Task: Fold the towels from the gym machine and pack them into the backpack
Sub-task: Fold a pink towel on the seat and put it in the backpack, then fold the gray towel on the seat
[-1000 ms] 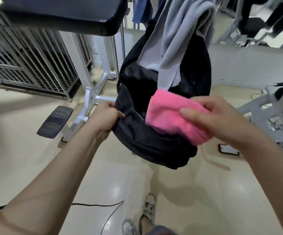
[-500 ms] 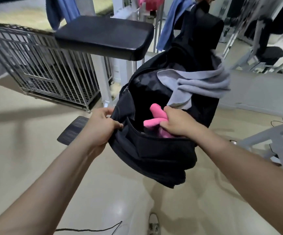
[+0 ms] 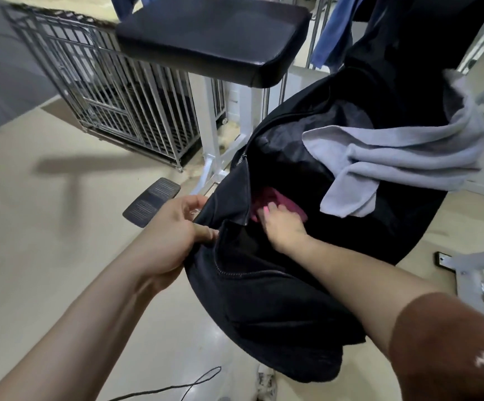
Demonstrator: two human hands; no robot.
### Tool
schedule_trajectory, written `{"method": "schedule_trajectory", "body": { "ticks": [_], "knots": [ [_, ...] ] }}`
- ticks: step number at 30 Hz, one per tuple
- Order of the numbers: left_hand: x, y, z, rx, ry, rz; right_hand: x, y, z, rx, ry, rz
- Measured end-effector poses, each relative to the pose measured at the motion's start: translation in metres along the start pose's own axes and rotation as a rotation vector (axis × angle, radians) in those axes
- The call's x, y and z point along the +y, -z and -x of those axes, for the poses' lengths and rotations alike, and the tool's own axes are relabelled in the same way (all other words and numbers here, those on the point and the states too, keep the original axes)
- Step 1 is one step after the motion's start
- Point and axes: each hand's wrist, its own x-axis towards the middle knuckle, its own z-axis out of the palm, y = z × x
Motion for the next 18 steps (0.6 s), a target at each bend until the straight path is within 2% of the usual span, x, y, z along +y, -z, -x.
{"method": "schedule_trajectory", "body": {
  "ticks": [2, 3, 5, 9, 12, 14, 16, 18],
  "knots": [
    [-0.001, 0.001, -0.004, -0.012, 0.004, 0.015, -0.003, -0.013, 0.000, -0.326, -0.016, -0.011],
    [-0.001, 0.000, -0.005, -0.015, 0.006, 0.016, -0.003, -0.016, 0.000, -0.409, -0.029, -0.040],
    [-0.002, 0.000, -0.008, -0.029, 0.006, 0.008, 0.000, -0.020, -0.005, -0.482, -0.047, -0.087],
    [-0.006, 0.002, -0.016, -0.013, 0.023, -0.023, 0.003, -0.017, -0.018, -0.490, -0.046, -0.129],
    [-0.013, 0.007, -0.026, 0.005, 0.054, -0.071, 0.007, 0.012, -0.007, -0.380, -0.067, -0.255],
    [-0.025, 0.008, -0.034, 0.044, 0.098, -0.119, 0.011, 0.041, 0.017, -0.226, -0.020, -0.317],
    [-0.038, 0.005, -0.044, 0.076, 0.145, -0.175, 0.015, 0.072, 0.053, 0.025, 0.020, -0.330],
    [-0.050, -0.001, -0.052, 0.092, 0.159, -0.228, 0.020, 0.100, 0.093, 0.403, 0.024, -0.287]
  ]
}}
